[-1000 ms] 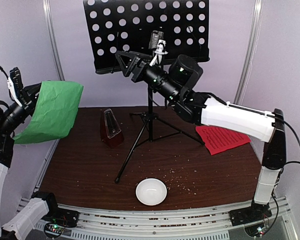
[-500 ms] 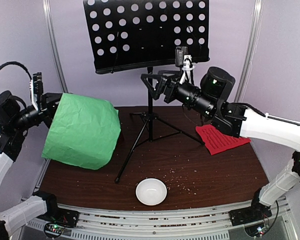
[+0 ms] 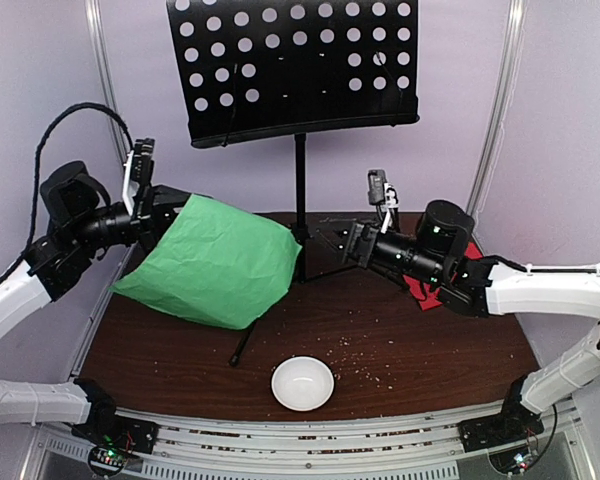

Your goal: Pack up the instrument practice props

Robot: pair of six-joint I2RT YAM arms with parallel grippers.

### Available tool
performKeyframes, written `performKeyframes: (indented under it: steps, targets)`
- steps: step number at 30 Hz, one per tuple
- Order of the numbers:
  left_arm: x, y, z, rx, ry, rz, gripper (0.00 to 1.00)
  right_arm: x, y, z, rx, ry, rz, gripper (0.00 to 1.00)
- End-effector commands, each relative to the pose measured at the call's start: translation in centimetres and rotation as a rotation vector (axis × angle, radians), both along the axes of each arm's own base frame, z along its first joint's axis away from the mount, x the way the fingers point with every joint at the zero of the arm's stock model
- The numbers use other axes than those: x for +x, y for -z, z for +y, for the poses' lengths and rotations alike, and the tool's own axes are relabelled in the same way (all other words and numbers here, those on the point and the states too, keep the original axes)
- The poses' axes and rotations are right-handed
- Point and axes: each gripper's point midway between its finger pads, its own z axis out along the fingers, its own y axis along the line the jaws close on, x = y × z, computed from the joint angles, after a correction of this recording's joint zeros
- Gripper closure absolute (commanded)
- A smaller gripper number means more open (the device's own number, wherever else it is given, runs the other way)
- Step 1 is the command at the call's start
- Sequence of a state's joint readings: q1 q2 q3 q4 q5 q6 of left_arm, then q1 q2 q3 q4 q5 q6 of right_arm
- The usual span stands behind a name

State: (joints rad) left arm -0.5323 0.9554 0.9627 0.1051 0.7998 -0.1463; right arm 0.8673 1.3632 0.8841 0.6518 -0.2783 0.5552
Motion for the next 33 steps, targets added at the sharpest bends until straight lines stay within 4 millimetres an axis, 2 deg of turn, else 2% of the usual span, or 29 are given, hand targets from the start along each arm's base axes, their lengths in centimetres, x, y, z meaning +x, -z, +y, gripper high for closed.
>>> performKeyframes:
  steps: [1,2,3,4,5,9,15,22,28,33]
  targets:
    - [-0.1,-3.2,-1.9,-0.062,-0.003,-0.119,1.0,-3.2,-3.0,-2.4,0.194,-0.073,-0.011,0.01]
    - [-0.1,-3.4,-2.4,-0.076,0.01,-0.124,1.0,-3.8,-3.5,-3.3,0.24,-0.075,-0.025,0.0]
    - [-0.2,-3.5,-2.7,-0.092,0.028,-0.122,1.0,-4.3,-2.9,-3.9,0.257,-0.076,-0.02,0.0]
    - [-0.2,-3.7,-3.1,-0.106,0.045,-0.121,1.0,-4.8,-3.5,-4.5,0.282,-0.081,-0.034,0.0]
    - [-0.3,-3.9,-3.5,-0.119,0.062,-0.124,1.0,-5.3,-3.2,-4.8,0.288,-0.091,-0.035,0.0]
    - [-0.7,-5.3,-5.0,-0.162,0.111,-0.15,1.0,-6.9,-3.2,-5.3,0.307,-0.151,-0.038,0.0]
    - [-0.8,-7.1,-5.4,-0.215,0.112,-0.197,1.0,-9.6,-3.6,-3.4,0.284,-0.286,-0.059,0.0]
    - [-1.3,-8.0,-5.5,-0.238,0.143,-0.215,1.0,-10.1,-2.7,-1.3,0.275,-0.348,-0.031,0.05]
    - [-1.3,-8.2,-5.5,-0.235,0.137,-0.221,1.0,-12.2,-5.2,-0.9,0.366,-0.444,-0.093,0.13]
    - [-1.1,-7.9,-5.7,-0.23,0.146,-0.215,1.0,-12.4,-6.5,-0.9,0.397,-0.433,-0.14,0.28]
